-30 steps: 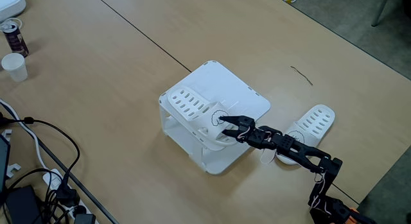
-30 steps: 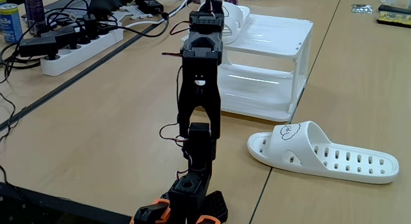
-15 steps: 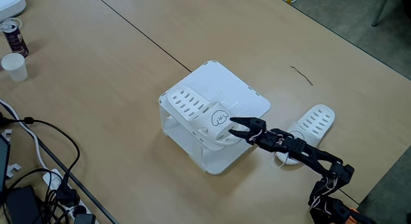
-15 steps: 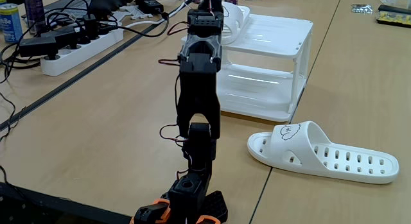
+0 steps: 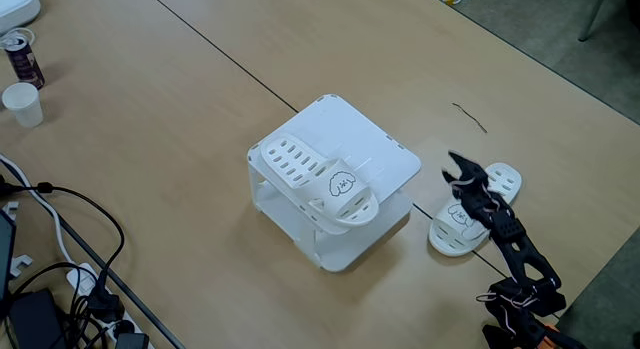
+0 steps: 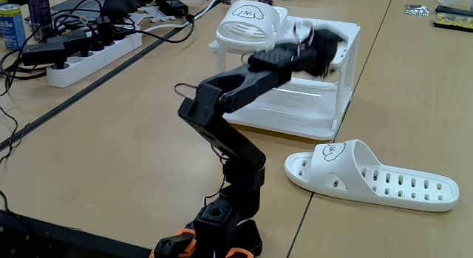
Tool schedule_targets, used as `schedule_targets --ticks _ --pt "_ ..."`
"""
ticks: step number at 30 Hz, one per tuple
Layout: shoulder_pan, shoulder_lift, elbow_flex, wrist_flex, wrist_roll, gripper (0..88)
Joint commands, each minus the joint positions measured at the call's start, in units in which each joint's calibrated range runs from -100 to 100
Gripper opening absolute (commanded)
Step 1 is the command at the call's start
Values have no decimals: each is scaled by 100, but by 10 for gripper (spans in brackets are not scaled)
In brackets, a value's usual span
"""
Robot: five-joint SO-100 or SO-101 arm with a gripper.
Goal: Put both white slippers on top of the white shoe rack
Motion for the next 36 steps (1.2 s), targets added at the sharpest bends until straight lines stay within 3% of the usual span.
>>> schedule_targets --ticks 1,26,36 --pt "40 -559 1000 -107 42 230" --pt "-322 804 3346 -2825 42 231" --pt "813 896 3409 -2980 42 231"
